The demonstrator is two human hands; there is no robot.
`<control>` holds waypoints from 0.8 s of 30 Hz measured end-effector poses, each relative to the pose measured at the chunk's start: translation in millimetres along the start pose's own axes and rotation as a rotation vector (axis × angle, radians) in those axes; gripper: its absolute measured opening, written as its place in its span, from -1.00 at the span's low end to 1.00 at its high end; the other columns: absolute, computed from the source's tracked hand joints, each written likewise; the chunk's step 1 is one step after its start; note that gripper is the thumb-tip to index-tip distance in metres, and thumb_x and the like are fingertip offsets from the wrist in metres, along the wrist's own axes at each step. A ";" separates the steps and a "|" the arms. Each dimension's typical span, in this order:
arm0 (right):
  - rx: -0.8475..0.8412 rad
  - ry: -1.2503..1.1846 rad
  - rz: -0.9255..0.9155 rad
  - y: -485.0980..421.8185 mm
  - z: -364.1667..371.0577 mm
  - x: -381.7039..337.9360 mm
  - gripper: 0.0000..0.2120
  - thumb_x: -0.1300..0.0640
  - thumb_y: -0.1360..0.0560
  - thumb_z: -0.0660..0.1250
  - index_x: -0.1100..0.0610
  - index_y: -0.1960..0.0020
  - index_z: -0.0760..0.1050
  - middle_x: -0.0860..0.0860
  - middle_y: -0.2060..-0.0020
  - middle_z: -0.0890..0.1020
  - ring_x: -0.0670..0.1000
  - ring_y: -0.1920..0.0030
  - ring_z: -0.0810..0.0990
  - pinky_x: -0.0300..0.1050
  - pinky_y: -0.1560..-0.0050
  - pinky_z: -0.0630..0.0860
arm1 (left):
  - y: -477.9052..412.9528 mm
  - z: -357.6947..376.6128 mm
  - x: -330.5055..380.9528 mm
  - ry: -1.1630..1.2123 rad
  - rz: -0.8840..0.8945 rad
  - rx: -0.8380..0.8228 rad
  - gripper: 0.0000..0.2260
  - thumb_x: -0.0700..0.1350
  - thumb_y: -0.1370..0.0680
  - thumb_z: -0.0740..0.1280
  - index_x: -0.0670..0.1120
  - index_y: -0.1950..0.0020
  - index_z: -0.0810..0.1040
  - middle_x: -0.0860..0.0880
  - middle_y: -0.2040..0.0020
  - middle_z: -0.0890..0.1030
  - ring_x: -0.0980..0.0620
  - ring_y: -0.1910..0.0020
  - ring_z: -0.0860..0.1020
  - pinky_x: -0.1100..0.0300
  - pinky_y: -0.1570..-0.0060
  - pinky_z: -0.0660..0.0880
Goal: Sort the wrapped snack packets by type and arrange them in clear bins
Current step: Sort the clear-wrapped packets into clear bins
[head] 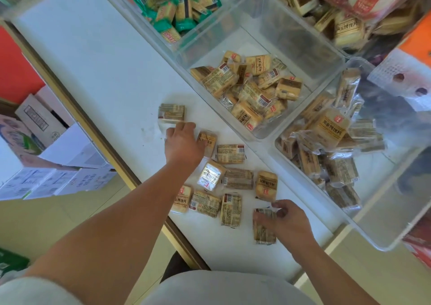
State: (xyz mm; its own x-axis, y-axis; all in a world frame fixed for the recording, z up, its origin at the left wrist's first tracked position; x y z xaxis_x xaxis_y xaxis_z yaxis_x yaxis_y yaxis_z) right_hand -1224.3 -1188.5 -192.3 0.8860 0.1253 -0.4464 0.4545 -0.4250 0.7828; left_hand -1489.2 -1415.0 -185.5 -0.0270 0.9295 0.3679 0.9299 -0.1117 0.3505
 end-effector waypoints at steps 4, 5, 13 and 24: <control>0.031 0.092 0.026 4.6 -8.8 7.5 -0.43 -0.16 -0.42 0.54 0.04 -0.31 0.44 -0.05 0.00 0.59 -0.05 0.07 0.61 -0.17 0.23 0.47 | 0.0 6.8 4.6 -0.066 0.079 -0.059 -0.41 0.12 -0.57 0.38 0.02 -0.57 0.35 0.04 -0.52 0.42 -0.13 -0.49 0.25 -0.05 -0.40 0.29; 0.056 0.215 0.009 7.1 -11.3 4.5 -0.43 -0.22 -0.46 0.47 0.00 -0.36 0.40 -0.09 -0.04 0.58 -0.05 0.03 0.60 -0.15 0.20 0.49 | -1.1 8.2 6.3 -0.139 0.092 -0.078 -0.41 0.19 -0.57 0.36 0.02 -0.55 0.36 0.04 -0.53 0.40 -0.14 -0.50 0.24 -0.05 -0.41 0.28; 0.103 0.461 -0.689 1.7 27.1 -109.0 -0.68 -0.21 -0.56 0.28 -0.10 -0.23 0.52 -0.24 -0.11 0.51 -0.15 -0.15 0.45 -0.15 -0.05 0.52 | -2.5 10.4 5.8 -0.122 0.048 -0.128 -0.62 0.19 -0.50 0.45 0.09 -0.27 0.64 0.02 -0.51 0.33 -0.15 -0.45 0.24 -0.04 -0.41 0.24; 0.022 0.713 -0.550 -53.7 45.4 -102.7 -0.50 -0.28 -0.45 0.43 -0.09 -0.29 0.46 -0.16 -0.07 0.49 -0.02 -0.24 0.41 -0.03 -0.11 0.50 | 43.9 -2.4 -99.3 0.286 -0.219 0.022 -0.58 0.00 -0.55 0.45 0.01 -0.39 0.52 0.01 -0.30 0.52 -0.06 -0.25 0.52 -0.08 -0.22 0.53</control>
State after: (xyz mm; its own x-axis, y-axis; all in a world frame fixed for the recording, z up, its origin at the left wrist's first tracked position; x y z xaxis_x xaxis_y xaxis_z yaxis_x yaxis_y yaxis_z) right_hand -1343.9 -1219.3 -208.2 0.3935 0.8393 -0.3752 0.8358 -0.1566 0.5262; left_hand -1446.6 -1513.1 -204.5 -0.3253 0.7942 0.5133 0.8982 0.0898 0.4303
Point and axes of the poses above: each hand's wrist, its own y-axis away from the middle knuckle, its own z-axis out of the palm, x = y × z, the point moved 8 cm from there along -y, towards the middle knuckle
